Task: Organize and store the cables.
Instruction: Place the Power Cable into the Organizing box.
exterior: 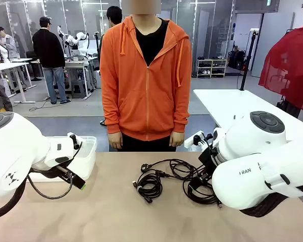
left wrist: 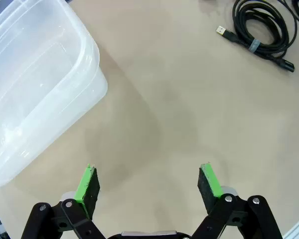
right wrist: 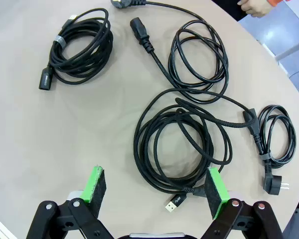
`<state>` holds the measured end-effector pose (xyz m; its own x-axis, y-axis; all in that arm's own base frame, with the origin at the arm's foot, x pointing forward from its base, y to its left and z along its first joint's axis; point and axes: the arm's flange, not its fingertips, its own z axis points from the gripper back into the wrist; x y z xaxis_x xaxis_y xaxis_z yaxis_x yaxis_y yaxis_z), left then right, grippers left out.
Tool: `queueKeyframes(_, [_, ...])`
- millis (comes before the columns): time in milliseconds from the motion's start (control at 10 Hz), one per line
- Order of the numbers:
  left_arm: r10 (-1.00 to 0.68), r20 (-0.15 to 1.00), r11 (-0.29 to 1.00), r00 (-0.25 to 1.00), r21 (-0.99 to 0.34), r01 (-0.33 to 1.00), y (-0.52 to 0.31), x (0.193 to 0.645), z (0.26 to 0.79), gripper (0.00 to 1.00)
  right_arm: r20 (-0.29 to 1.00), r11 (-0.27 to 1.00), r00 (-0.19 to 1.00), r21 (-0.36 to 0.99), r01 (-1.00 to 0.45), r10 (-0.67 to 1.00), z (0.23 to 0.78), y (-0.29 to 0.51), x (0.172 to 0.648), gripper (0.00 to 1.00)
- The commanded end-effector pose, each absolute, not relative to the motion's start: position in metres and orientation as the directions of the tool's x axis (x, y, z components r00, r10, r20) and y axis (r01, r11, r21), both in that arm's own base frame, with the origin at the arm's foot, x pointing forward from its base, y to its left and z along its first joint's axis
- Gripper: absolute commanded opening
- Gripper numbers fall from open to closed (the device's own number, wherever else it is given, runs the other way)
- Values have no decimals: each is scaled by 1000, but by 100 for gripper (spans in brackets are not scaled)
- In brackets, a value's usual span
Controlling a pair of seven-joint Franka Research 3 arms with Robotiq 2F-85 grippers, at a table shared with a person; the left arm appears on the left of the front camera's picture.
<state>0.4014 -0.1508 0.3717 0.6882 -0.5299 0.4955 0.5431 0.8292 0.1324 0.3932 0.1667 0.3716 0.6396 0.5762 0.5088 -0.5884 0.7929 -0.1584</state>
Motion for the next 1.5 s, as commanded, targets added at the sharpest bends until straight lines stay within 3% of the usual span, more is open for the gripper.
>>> queueKeyframes(0, [-530,496,829,688,133,543,-151,401,372,100,509,793,640,-158,-588,576,372,167,393,100])
queueKeyframes(1400, [-532,495,828,687,133,545,-152,401,372,100,531,769,608,-140,-623,590,383,162,393,100])
